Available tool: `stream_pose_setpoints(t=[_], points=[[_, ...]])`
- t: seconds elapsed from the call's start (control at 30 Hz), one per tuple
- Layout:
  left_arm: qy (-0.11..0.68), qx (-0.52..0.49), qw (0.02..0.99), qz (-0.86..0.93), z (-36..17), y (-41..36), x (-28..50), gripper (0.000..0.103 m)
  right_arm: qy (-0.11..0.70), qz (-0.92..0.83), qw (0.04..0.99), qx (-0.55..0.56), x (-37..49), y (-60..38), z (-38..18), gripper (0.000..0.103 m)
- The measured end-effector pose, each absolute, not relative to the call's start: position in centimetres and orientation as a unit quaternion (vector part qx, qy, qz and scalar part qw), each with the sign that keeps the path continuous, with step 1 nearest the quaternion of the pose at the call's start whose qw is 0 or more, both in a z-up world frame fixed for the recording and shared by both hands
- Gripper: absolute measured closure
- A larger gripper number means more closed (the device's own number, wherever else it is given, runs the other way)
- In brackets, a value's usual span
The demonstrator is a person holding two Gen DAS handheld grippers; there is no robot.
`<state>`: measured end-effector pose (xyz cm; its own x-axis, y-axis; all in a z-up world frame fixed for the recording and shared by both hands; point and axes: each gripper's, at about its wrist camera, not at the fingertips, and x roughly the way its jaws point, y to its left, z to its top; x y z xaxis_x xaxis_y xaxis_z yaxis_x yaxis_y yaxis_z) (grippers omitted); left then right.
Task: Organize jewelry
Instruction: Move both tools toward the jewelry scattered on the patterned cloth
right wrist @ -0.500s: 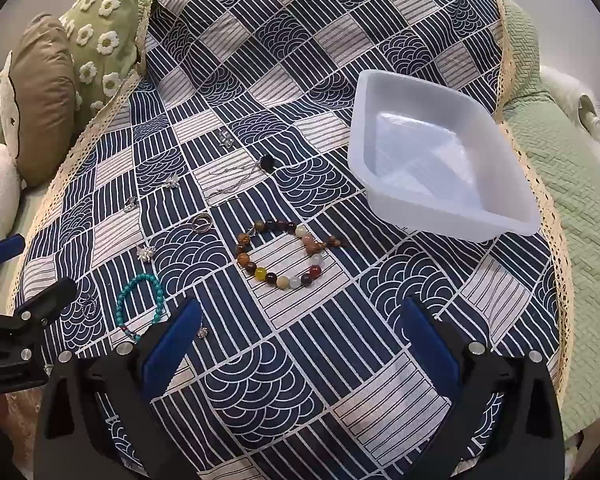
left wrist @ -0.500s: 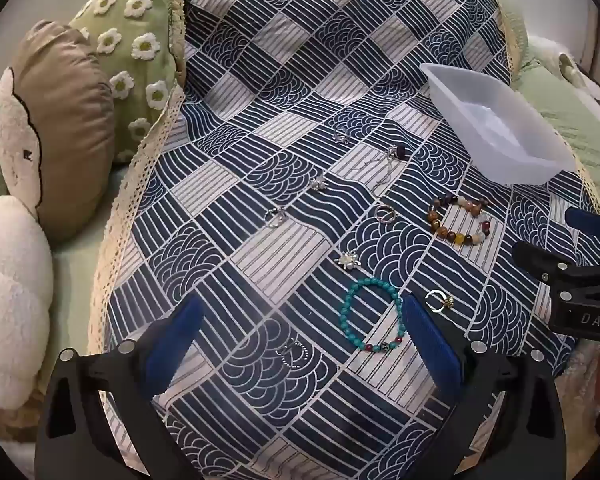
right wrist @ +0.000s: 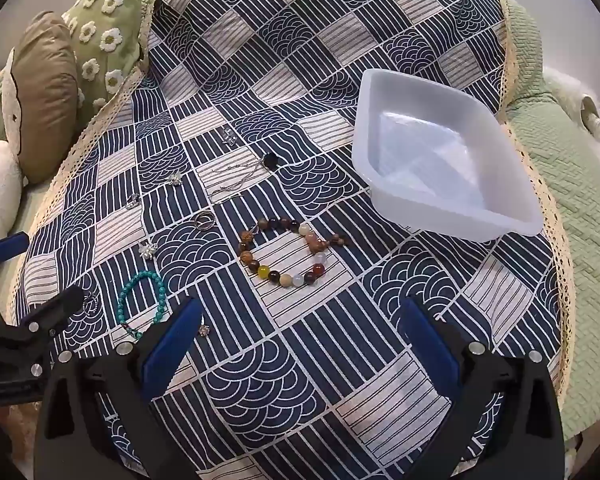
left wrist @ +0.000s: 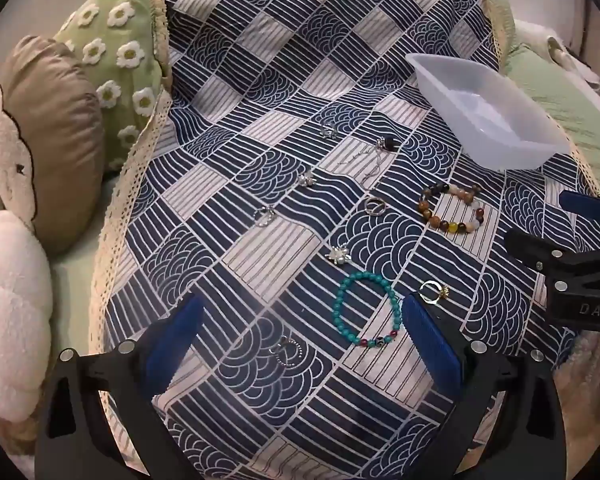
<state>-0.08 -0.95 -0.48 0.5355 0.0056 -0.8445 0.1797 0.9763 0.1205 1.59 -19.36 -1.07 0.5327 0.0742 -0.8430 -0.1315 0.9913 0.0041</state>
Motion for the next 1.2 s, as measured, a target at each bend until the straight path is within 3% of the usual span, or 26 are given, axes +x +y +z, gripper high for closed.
stream_pose_setpoints(t=[0.2, 0.53, 0.8, 0.97, 1.13, 1.2], points=[[0.478, 0.022, 0.871, -0.109, 0.4, -0.1, 0.1, 0.008, 0.479, 0.058, 0.875, -0.028, 1.7, -19.3, -1.2, 0.005], [0.490, 0.036, 0.871, -0.010, -0.4, 1.7, 1.1, 0.008, 0.480, 0.057, 0.875, -0.028, 1.7, -19.2, -1.3, 0.005], [0.441, -0.260, 0.837, -0.192, 0.2, 7.0, 0.4, 0.008, 0.481, 0.058, 0.874, -0.029, 1.6, -19.2, -1.5, 0.005], [0.481, -0.176, 0.848, -0.138, -0.1, 5.9, 0.8, 0.008, 0.481, 0.058, 0.874, -0.029, 1.6, -19.2, -1.5, 0.005], [0.528, 0.035, 0.848, 0.028, -1.4, 3.5, 1.4, 0.008, 0.485, 0.059, 0.872, -0.033, 1.7, -19.1, -1.7, 0.005], [0.529, 0.032, 0.848, 0.005, -1.7, 3.6, 1.2, 0.008, 0.483, 0.060, 0.873, -0.034, 1.7, -19.1, -1.6, 0.005]])
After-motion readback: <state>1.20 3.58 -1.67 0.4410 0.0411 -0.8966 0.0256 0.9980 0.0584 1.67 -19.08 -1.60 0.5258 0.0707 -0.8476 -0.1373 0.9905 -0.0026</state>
